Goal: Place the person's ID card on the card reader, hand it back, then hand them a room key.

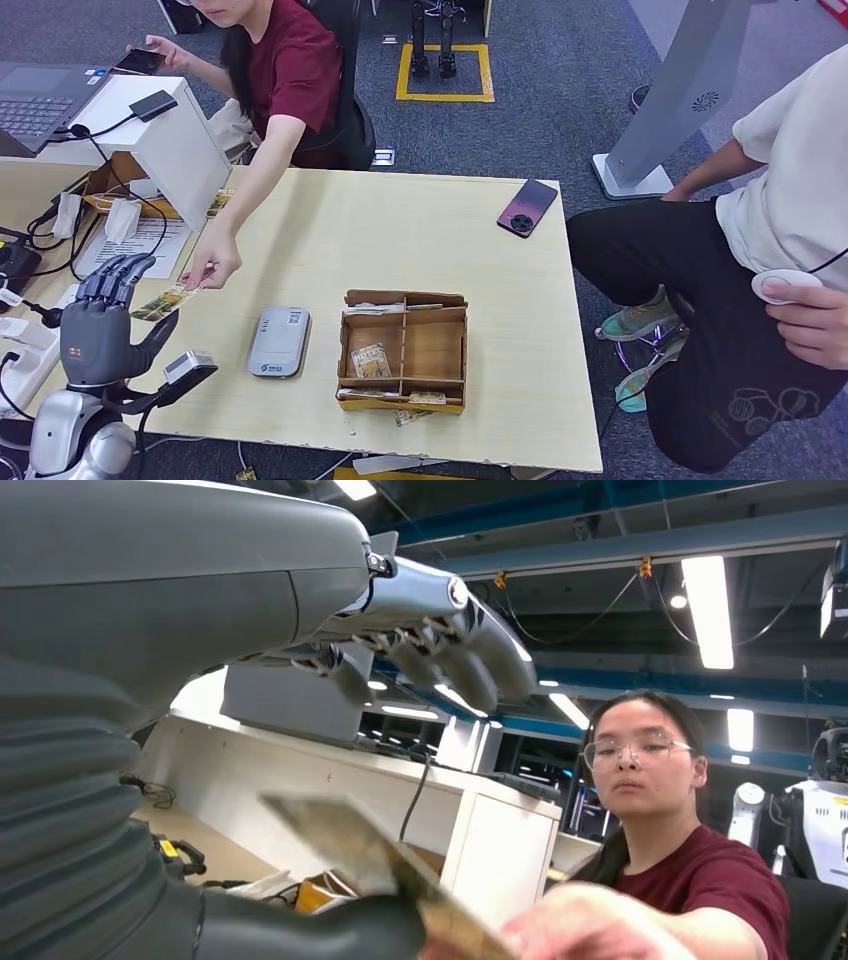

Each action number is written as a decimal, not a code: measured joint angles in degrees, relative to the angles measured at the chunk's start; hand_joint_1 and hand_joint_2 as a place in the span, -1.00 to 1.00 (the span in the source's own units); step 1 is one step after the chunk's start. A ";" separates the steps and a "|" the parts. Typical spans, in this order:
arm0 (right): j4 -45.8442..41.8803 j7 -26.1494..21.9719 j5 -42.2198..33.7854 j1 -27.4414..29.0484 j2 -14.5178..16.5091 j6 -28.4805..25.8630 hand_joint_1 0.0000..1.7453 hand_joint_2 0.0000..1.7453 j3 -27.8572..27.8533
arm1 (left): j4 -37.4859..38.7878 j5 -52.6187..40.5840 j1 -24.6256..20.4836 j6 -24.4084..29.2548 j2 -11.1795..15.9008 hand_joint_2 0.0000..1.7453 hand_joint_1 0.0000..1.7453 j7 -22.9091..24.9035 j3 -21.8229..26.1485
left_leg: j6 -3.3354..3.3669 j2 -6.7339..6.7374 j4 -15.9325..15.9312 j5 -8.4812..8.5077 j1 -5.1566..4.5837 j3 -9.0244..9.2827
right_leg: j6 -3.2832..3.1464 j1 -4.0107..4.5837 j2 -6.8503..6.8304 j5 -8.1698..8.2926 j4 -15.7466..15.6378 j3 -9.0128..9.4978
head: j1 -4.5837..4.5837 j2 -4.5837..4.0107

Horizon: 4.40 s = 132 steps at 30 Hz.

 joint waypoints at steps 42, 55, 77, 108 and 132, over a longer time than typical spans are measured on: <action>0.00 0.76 -0.60 0.21 0.07 -0.85 -1.00 1.00 -0.17 | -3.37 42.29 1.66 -48.26 -1.04 1.00 1.00 7.44 -2.02 | 0.00 -0.01 0.00 0.00 0.00 -0.01 | 0.00 0.00 0.00 -0.01 0.00 -0.01 | 0.02 0.00; 0.00 1.21 -0.27 0.18 0.62 -1.22 -1.00 1.00 -0.50 | 0.36 26.79 -1.77 -36.19 -5.90 1.00 1.00 15.08 -8.57 | 0.01 -0.01 0.02 0.01 -0.03 0.00 | 0.00 -0.03 0.00 0.01 0.00 -0.01 | 0.01 0.00; 0.00 1.79 0.53 0.07 0.79 -1.07 -1.00 1.00 -0.50 | 8.17 20.11 -4.62 -32.16 -9.64 1.00 1.00 17.72 -9.05 | 0.01 -0.01 0.01 0.01 -0.02 0.00 | 0.00 -0.01 0.00 0.00 0.00 0.00 | 0.00 -0.01; 0.00 1.62 2.04 0.07 0.87 -1.43 -1.00 1.00 -1.03 | 6.78 50.92 -5.29 -30.30 -14.09 1.00 1.00 3.13 -2.95 | 0.01 -0.04 0.02 0.02 -0.02 0.00 | 0.00 -0.01 -0.02 0.01 0.01 0.02 | 0.01 0.00; -0.40 2.21 6.10 -2.23 0.90 1.57 -1.00 1.00 -0.49 | 15.02 24.54 -20.32 -6.05 -14.85 1.00 1.00 -2.76 -2.36 | -0.01 -0.05 0.03 0.09 -0.01 0.01 | 0.01 0.00 0.00 0.09 0.02 0.01 | 0.00 0.01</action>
